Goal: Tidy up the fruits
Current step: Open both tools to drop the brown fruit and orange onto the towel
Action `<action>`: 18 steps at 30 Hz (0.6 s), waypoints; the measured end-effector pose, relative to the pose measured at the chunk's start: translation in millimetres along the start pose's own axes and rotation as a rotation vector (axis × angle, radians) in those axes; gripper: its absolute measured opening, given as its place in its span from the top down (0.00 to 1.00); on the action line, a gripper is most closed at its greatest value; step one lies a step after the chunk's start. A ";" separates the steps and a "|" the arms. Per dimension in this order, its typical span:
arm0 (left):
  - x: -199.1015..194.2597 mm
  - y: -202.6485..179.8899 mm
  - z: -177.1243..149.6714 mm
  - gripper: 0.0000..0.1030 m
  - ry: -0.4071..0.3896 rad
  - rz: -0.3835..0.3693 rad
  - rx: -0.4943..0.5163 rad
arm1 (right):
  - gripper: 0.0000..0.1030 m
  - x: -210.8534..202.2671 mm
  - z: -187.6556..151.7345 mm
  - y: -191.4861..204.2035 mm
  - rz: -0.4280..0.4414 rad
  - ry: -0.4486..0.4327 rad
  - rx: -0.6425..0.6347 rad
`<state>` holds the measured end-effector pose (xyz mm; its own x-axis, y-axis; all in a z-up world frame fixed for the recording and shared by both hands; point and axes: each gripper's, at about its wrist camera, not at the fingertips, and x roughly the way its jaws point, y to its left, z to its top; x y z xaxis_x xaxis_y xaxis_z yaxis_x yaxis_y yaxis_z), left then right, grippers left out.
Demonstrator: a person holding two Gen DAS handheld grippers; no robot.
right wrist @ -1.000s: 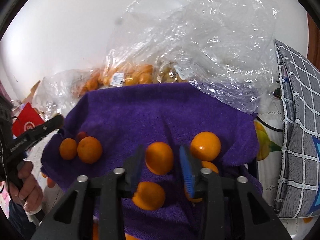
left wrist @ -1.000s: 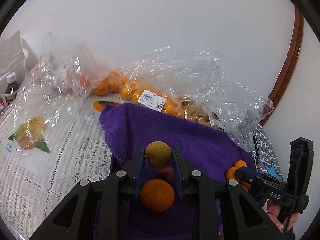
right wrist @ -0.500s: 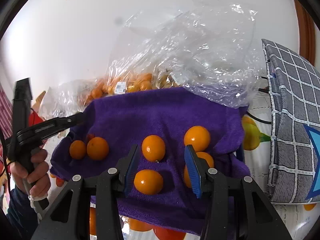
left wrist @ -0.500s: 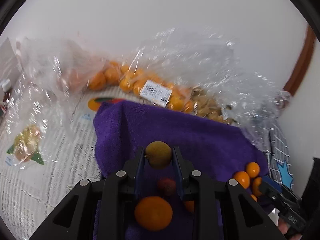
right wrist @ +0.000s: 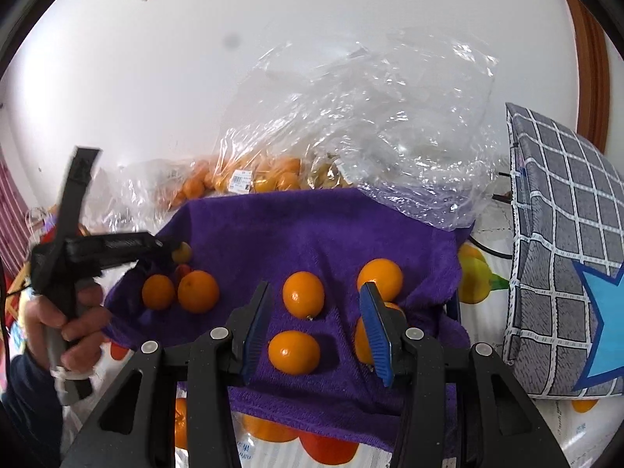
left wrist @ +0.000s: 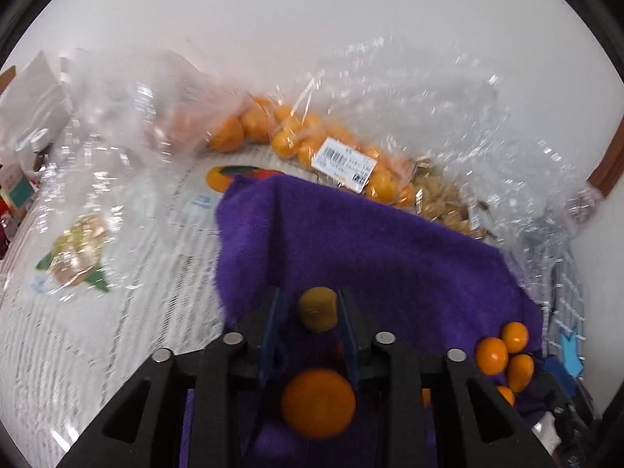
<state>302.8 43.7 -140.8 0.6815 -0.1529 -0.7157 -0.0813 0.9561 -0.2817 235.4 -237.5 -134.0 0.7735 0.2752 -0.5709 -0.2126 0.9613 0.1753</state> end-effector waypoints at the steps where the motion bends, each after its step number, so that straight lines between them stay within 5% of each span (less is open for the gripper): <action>1: -9.0 2.8 -3.0 0.67 -0.014 -0.012 -0.001 | 0.55 -1.4 -0.8 3.4 -0.001 0.000 -0.011; 10: -79.8 52.6 -62.4 0.66 -0.101 -0.074 0.022 | 0.55 -33.8 -30.0 36.2 -0.012 0.007 -0.053; 18: -88.0 74.3 -118.2 0.66 -0.090 -0.121 0.045 | 0.57 -51.3 -69.7 75.3 0.042 0.058 -0.104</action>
<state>150.8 98.6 -174.3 0.7468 -0.2465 -0.6177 0.0364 0.9425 -0.3321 138.0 -178.2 -147.4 0.7273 0.3129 -0.6108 -0.3076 0.9442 0.1175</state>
